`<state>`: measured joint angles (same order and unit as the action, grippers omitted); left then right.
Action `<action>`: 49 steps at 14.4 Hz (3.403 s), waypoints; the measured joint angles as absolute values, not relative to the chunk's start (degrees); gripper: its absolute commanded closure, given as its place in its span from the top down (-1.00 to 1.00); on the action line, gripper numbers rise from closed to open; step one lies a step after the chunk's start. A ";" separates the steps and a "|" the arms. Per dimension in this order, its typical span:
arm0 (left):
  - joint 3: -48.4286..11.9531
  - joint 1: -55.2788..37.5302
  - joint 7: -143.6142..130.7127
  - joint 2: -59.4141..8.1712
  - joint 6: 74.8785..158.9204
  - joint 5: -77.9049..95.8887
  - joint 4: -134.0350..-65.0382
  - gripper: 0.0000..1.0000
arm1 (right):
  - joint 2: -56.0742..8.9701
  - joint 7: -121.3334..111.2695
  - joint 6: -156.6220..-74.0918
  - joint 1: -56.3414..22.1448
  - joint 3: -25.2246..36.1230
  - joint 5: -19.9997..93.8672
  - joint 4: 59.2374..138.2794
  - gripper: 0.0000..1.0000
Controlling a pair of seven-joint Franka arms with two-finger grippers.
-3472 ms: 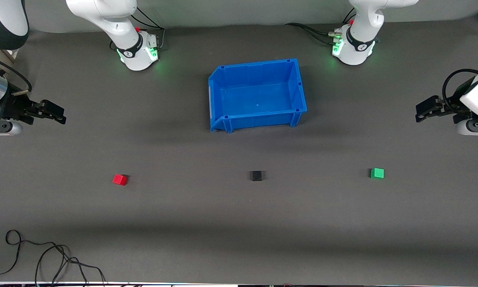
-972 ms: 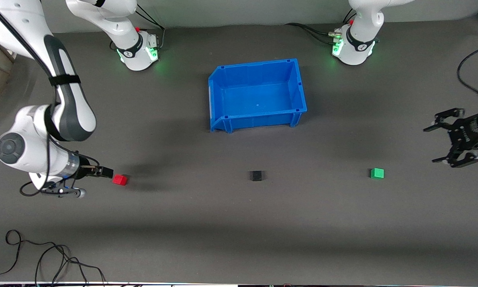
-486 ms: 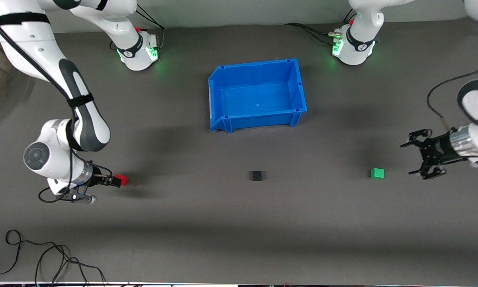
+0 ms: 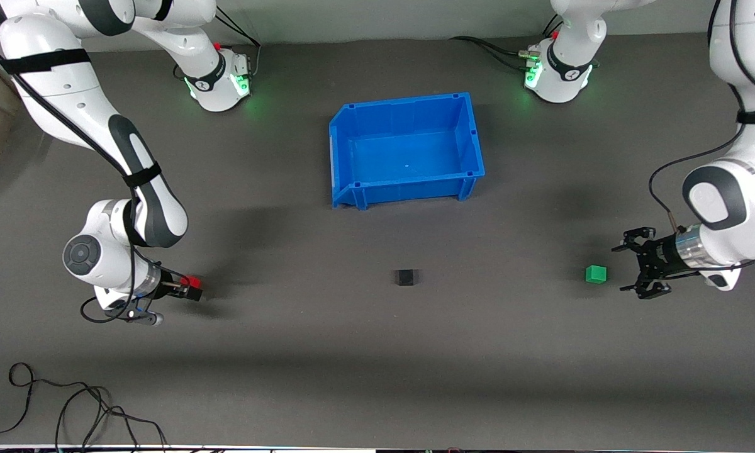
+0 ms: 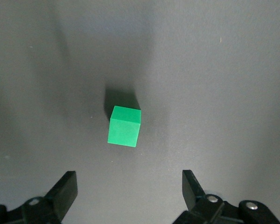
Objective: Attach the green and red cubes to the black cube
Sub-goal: 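Reach the right gripper to the red cube while the left gripper reaches the green cube, then close the right gripper on red while the left gripper grasps green, then carry the red cube and green cube toward the black cube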
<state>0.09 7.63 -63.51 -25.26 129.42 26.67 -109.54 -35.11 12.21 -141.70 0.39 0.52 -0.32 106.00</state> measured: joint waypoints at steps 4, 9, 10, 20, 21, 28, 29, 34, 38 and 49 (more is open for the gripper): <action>-0.04 7.63 -59.25 -27.86 132.51 28.49 -109.62 1.00 | -35.43 12.35 -141.70 0.36 0.50 -0.31 106.59 0.79; -0.07 7.63 -57.05 -31.04 135.28 28.89 -109.64 1.00 | -35.46 12.42 -141.70 0.36 0.50 -0.28 106.90 0.46; -0.13 7.63 -56.90 -31.47 135.64 28.91 -109.64 0.98 | -35.46 12.45 -141.70 0.36 0.50 -0.27 106.90 0.44; -0.33 7.63 -56.54 -32.28 136.20 28.99 -109.61 -0.45 | -35.53 12.62 -141.70 0.41 0.50 -0.25 107.07 -0.01; -0.33 7.63 -56.54 -32.28 136.20 29.00 -109.61 -0.45 | -35.56 12.62 -141.70 0.41 0.50 -0.25 107.09 -0.09; -0.97 6.39 -61.67 -31.98 134.28 29.44 -105.17 -0.45 | -35.60 12.72 -141.71 0.41 0.51 -0.22 107.10 -1.00; -1.03 5.54 -63.74 -31.83 132.86 29.44 -103.62 -0.45 | -35.60 13.00 -141.72 0.41 0.51 -0.17 107.09 -1.00; -1.23 -0.23 -72.06 -31.54 128.71 29.45 -98.56 -0.45 | -35.05 17.38 -141.66 0.37 0.50 3.04 105.86 -1.00; -1.41 -6.87 -79.55 -31.59 130.52 29.54 -98.12 -0.47 | -34.23 30.82 -133.42 -0.42 -0.02 6.84 101.16 -1.00; -1.57 -25.66 -95.96 -37.57 146.46 29.55 -97.55 -0.53 | -36.63 89.22 -121.23 -16.78 -0.62 7.13 86.49 -1.00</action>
